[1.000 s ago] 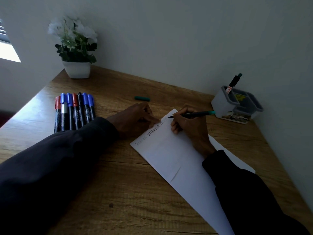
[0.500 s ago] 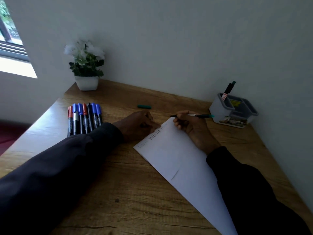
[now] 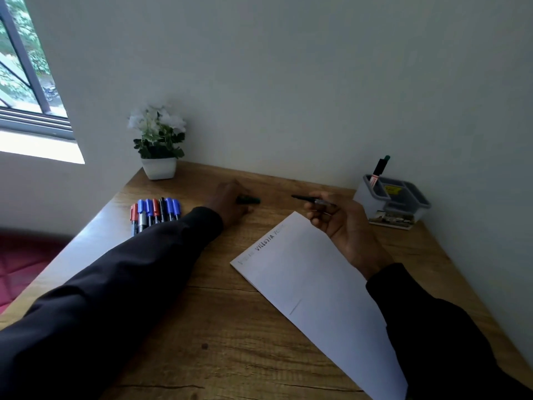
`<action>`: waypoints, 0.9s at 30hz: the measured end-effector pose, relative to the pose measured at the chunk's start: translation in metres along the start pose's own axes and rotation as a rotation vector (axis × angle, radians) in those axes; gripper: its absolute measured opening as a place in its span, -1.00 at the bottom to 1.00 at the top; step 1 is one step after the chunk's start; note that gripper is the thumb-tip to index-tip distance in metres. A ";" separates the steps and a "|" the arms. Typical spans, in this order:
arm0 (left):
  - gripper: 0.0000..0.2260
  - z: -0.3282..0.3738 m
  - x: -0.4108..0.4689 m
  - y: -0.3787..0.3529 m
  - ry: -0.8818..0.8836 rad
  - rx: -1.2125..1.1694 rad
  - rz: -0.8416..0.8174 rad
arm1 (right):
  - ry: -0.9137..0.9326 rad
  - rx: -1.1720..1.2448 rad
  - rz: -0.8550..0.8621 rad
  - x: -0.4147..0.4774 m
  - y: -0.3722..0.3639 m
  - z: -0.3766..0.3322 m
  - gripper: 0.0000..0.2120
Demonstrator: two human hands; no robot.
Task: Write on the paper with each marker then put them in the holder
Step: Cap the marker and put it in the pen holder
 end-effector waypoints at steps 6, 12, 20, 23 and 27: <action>-0.84 0.000 -0.005 0.004 0.025 -0.088 0.014 | 0.101 -0.157 0.064 -0.014 0.019 -0.011 -0.79; -0.89 0.005 -0.034 0.011 0.008 -0.117 -0.014 | 0.213 -0.321 0.021 -0.040 0.020 -0.015 -0.83; -0.85 0.035 -0.081 0.046 -0.105 -0.339 0.086 | 0.339 -0.588 -0.059 -0.068 -0.015 -0.022 -0.86; -0.84 0.045 -0.090 0.061 -0.146 -0.378 0.130 | 0.435 -0.699 -0.045 -0.071 -0.026 -0.031 -0.87; -0.85 0.056 -0.098 0.073 -0.197 -0.373 0.143 | 0.485 -0.707 -0.037 -0.074 -0.030 -0.040 -0.87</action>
Point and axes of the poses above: each hand's wrist, its own x-axis towards the middle knuckle, its own y-axis out of the back of the hand, z = x × y, the point moved 7 cm from there along x, towards the middle knuckle, and after that the axes turned 2 degrees about y, right-handed, at the moved point
